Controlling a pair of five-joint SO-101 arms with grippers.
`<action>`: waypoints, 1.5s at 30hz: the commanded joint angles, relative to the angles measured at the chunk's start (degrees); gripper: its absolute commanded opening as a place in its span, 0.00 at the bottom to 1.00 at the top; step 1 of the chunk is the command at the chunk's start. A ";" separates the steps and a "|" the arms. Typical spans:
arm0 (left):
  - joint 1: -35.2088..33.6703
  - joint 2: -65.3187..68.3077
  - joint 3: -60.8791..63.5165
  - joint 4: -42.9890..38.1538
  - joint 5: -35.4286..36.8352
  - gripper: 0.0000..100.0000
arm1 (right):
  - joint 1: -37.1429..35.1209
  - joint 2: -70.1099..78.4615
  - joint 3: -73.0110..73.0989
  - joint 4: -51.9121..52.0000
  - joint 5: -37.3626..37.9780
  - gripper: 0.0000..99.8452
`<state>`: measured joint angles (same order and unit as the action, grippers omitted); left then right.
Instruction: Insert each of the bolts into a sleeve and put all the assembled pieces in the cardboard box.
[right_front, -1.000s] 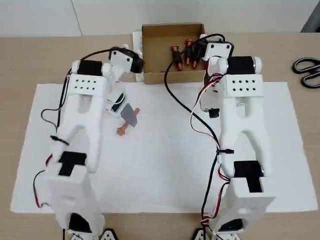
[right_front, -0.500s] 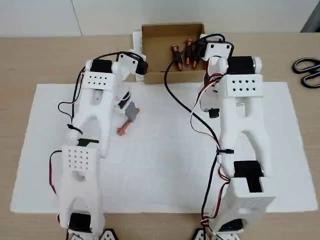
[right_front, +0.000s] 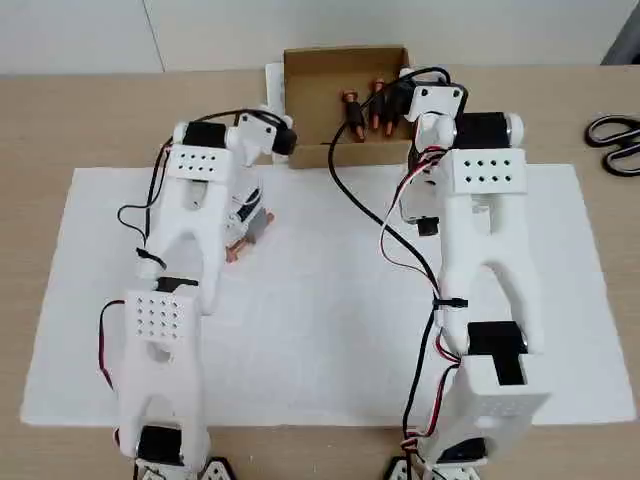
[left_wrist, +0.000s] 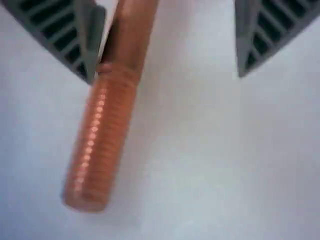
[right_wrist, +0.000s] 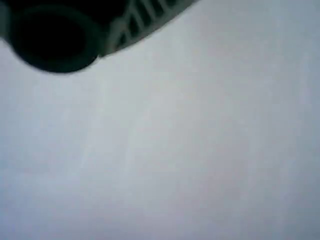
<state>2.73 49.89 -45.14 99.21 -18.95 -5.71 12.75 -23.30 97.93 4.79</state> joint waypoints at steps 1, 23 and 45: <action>0.35 -0.62 0.66 1.14 -0.09 0.17 | 0.22 -3.30 -0.26 0.40 0.18 0.00; 7.21 -4.31 1.54 1.14 -0.53 0.01 | 0.48 -3.30 -0.26 0.31 0.18 0.00; 6.86 -33.23 21.41 1.23 -61.71 0.01 | 0.48 -3.30 -0.26 0.40 0.18 0.00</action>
<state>9.58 20.79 -27.74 99.65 -73.80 -5.63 12.75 -23.30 97.93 4.79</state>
